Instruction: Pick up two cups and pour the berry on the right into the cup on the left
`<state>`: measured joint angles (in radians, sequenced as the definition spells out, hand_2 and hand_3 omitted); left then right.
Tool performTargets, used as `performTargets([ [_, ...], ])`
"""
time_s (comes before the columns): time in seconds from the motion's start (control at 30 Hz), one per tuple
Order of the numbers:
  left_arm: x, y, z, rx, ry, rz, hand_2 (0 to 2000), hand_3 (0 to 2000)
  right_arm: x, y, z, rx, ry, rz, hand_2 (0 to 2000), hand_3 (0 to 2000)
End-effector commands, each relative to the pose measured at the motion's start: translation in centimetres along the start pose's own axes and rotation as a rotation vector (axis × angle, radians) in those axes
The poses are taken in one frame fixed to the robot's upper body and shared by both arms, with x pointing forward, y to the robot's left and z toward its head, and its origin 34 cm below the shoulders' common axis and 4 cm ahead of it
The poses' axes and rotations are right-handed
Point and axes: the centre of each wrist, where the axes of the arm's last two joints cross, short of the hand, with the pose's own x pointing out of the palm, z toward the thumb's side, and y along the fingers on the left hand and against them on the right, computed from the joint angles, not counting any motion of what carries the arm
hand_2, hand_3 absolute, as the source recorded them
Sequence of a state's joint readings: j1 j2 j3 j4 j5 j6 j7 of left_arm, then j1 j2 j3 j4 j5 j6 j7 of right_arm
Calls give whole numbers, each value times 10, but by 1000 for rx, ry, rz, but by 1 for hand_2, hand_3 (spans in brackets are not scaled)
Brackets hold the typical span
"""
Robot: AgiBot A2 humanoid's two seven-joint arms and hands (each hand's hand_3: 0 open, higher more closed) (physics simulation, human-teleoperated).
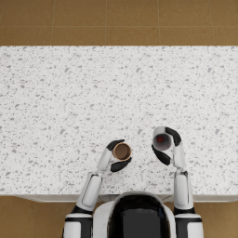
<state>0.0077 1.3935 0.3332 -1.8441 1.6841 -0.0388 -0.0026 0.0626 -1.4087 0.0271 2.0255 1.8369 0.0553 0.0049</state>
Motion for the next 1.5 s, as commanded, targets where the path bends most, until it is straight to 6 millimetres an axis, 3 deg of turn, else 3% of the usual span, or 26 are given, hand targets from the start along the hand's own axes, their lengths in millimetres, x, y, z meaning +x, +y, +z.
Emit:
performTargets([
  [0.03,1,13,6,33,-12,13,2000,1280,12,-18,18,-94,-14,17,2000,1280],
  [0.37,8,22,2,22,-27,1,2000,1280,33,-37,36,-167,232,33,2000,1280],
  [0.63,10,23,-4,-3,-35,2,2000,1280,39,-36,55,-236,453,18,2000,1280],
  [0.73,11,23,-4,-2,-38,-1,2000,1280,41,-37,57,-239,541,15,2000,1280],
  [0.77,10,23,-4,-3,-37,3,2000,1280,39,-35,49,-207,584,21,2000,1280],
  [0.8,10,24,-3,1,-40,4,2000,1280,42,-36,57,-240,600,14,2000,1280],
  [1.07,12,26,-3,1,-47,5,2000,1280,42,-37,66,-249,832,-34,2000,1280],
  [1.1,12,27,-5,-4,-49,8,2000,1280,43,-35,58,-223,875,-14,2000,1280],
  [1.5,17,29,-11,-27,-60,-4,2000,1280,42,-36,60,-203,1156,-58,2000,1280],
])
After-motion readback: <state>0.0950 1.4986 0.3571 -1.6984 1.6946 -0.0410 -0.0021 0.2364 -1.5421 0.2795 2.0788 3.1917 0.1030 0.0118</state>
